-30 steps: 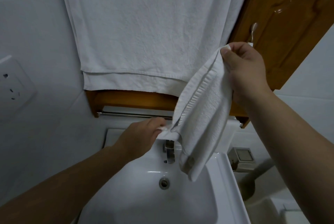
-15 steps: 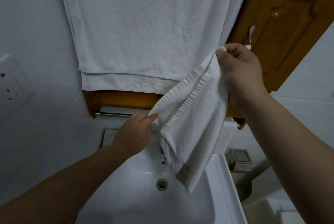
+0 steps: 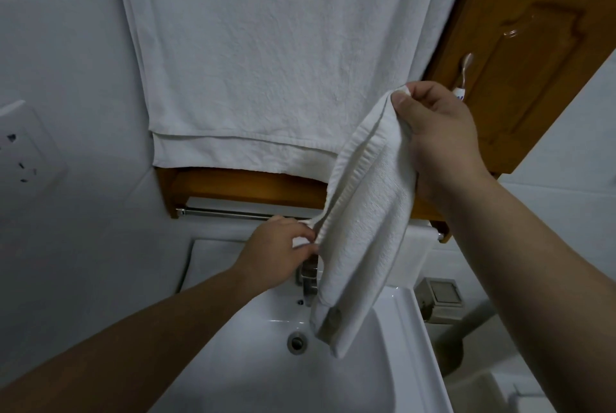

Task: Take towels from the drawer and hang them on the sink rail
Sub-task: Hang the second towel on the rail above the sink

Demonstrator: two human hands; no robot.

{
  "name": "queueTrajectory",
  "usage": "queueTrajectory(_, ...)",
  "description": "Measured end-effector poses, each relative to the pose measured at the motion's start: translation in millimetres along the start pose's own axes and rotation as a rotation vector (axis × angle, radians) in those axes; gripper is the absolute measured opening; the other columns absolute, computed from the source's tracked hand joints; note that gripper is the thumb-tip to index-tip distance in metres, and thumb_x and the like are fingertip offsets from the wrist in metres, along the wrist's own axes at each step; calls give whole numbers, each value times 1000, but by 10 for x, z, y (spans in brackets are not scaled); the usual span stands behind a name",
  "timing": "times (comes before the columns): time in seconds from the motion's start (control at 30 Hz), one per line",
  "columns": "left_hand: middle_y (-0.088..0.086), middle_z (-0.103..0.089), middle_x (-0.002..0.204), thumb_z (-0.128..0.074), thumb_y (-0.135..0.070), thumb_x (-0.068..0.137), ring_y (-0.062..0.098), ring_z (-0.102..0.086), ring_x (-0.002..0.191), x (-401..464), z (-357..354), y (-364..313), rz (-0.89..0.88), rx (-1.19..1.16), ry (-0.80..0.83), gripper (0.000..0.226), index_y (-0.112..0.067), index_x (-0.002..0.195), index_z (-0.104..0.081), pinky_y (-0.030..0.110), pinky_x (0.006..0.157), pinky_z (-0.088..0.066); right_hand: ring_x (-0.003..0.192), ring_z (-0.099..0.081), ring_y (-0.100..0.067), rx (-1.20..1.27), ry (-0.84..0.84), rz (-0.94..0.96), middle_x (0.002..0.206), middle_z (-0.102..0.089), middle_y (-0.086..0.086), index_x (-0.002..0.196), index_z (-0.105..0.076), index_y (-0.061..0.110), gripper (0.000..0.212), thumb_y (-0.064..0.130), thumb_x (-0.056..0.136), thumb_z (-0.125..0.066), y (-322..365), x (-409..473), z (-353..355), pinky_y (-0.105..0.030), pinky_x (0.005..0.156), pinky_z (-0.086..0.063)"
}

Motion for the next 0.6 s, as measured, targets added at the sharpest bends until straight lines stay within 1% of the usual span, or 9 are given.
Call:
queueTrajectory(0.07, -11, -68, 99, -73, -38, 83, 9, -53, 91, 32, 48, 33, 71, -51, -60, 26, -28, 107, -74, 27, 78, -44, 90, -67, -17, 5, 3, 7, 94, -71, -1, 93, -69, 20, 7, 26, 94, -64, 11, -11, -4, -36, 84, -58)
queueTrajectory(0.1, -10, -69, 99, -73, -40, 81, 11, -54, 92, 39, 34, 12, 58, -74, -52, 28, -30, 107, -74, 28, 78, -45, 87, -67, -16, 11, 5, 11, 92, -71, 0, 93, -69, 20, 7, 25, 94, -64, 20, -21, -7, -35, 83, -58)
queueTrajectory(0.17, -11, -67, 92, -68, -45, 77, 13, -52, 90, 32, -42, -85, -18, -75, 19, 31, -28, 103, -74, 31, 75, -45, 83, -67, -13, 20, 4, 13, 88, -71, 2, 93, -69, 19, 7, 24, 95, -64, 40, -39, -7, -32, 80, -58)
queueTrajectory(0.23, -11, -66, 88, -65, -43, 79, 13, -48, 89, 11, -110, -167, -64, -44, 62, 29, -25, 101, -74, 31, 72, -44, 81, -67, -12, 21, 4, 13, 86, -71, 2, 95, -68, 18, 8, 23, 96, -63, 60, -54, 1, -32, 79, -58)
queueTrajectory(0.3, -15, -60, 82, -67, -36, 84, 13, -47, 88, 13, -104, -214, -71, -27, 17, 19, -24, 97, -76, 31, 71, -42, 82, -67, -14, 33, 7, 11, 87, -70, 1, 95, -68, 17, 7, 23, 96, -63, 71, -68, 6, -34, 79, -58)
queueTrajectory(0.37, -16, -56, 79, -67, -32, 86, 14, -49, 87, 29, -86, -192, -15, -36, -27, 16, -21, 93, -77, 29, 70, -38, 82, -68, -13, 27, 3, 14, 86, -71, 2, 95, -68, 17, 7, 23, 96, -63, 74, -78, 22, -32, 78, -59)
queueTrajectory(0.43, -12, -63, 86, -67, -35, 87, 13, -51, 89, 42, -70, -128, 58, -30, -37, 19, -22, 96, -77, 26, 73, -38, 80, -67, -10, 10, -1, 16, 86, -71, 4, 96, -68, 18, 8, 24, 96, -63, 77, -88, 47, -29, 76, -59)
queueTrajectory(0.5, -9, -67, 95, -66, -37, 89, 11, -52, 91, 42, -59, -105, 62, 9, -27, 21, -22, 100, -75, 25, 76, -40, 84, -67, -11, -7, -12, 14, 89, -71, 4, 96, -69, 19, 9, 26, 96, -63, 79, -91, 89, -30, 79, -59)
queueTrajectory(0.6, -9, -58, 92, -59, -35, 92, 10, -47, 90, -17, -83, -161, 0, 46, 31, 22, -18, 102, -68, 24, 75, -37, 85, -66, -12, -17, -26, 14, 89, -70, 6, 98, -69, 18, 10, 25, 96, -62, 68, -88, 146, -31, 81, -57)
Point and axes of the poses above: each hand's wrist, its own x-axis towards the middle knuckle, its own z-axis out of the back of the hand, y = z × x, the point moved 9 cm from there along x, towards the middle knuckle
